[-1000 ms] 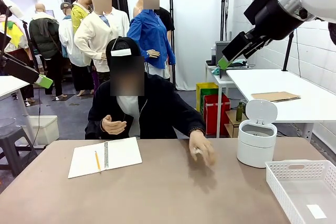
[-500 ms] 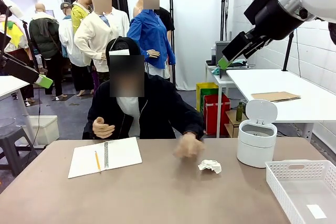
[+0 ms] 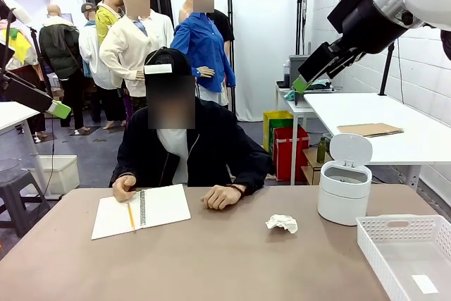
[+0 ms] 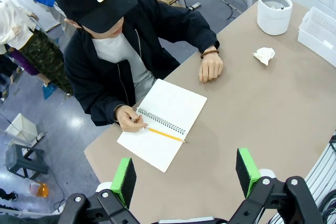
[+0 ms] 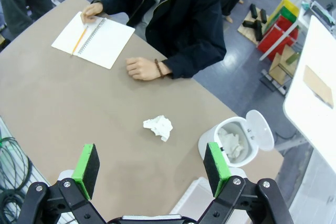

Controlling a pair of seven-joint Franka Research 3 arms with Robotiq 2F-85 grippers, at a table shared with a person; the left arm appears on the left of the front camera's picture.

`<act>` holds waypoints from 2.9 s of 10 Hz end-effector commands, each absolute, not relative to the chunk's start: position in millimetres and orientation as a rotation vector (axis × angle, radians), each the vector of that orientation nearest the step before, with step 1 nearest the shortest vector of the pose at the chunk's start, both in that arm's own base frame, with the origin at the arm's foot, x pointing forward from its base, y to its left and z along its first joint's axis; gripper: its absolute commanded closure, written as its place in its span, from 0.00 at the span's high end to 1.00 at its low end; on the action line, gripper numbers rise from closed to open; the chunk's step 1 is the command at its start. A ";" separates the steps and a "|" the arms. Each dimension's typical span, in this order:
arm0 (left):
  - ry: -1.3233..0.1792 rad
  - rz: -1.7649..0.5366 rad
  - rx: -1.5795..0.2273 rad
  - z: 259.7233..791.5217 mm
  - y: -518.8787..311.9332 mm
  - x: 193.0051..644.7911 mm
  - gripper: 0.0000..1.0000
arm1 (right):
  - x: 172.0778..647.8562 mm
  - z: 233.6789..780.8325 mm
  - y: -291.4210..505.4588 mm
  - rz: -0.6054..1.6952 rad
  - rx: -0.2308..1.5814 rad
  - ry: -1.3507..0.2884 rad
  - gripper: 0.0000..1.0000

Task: Sort the paper based on its condition.
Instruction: If a person hands you a paper, place it in the Organizing basket , and if it's crumpled, put it in the Trash can.

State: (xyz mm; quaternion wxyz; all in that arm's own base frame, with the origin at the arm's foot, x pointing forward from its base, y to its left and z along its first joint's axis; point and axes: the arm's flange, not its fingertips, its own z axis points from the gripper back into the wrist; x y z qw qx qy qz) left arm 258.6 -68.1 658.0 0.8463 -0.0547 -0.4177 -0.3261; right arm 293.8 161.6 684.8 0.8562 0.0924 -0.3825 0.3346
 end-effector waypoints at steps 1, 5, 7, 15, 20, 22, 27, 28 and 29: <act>-0.883 -0.685 -0.113 658.5 -67.4 258.4 1.00 | 306.9 673.3 169.5 0.720 0.218 -0.705 1.00; -0.883 -0.685 -0.113 658.5 -67.4 258.4 1.00 | 345.8 622.4 187.9 0.735 0.185 -0.450 1.00; -0.883 -0.685 -0.113 658.5 -67.4 258.4 1.00 | 368.0 583.3 194.5 0.759 0.154 -0.340 1.00; -0.883 -0.685 -0.113 658.5 -67.4 258.4 1.00 | 459.7 434.0 209.0 0.886 0.062 -0.260 1.00; -0.883 -0.685 -0.113 658.5 -67.4 258.4 1.00 | 455.8 429.2 209.6 0.851 0.091 -0.239 1.00; -0.883 -0.685 -0.113 658.5 -67.4 258.4 1.00 | 471.1 424.5 209.9 0.876 0.130 -0.209 1.00; -0.883 -0.685 -0.113 658.5 -67.4 258.4 1.00 | 510.8 366.1 221.0 1.012 0.038 -0.136 1.00; -0.883 -0.685 -0.113 658.5 -67.4 258.4 1.00 | 517.7 351.9 220.7 1.016 0.034 -0.106 1.00; -0.883 -0.685 -0.113 658.5 -67.4 258.4 1.00 | 522.4 338.9 222.1 1.016 0.059 -0.074 1.00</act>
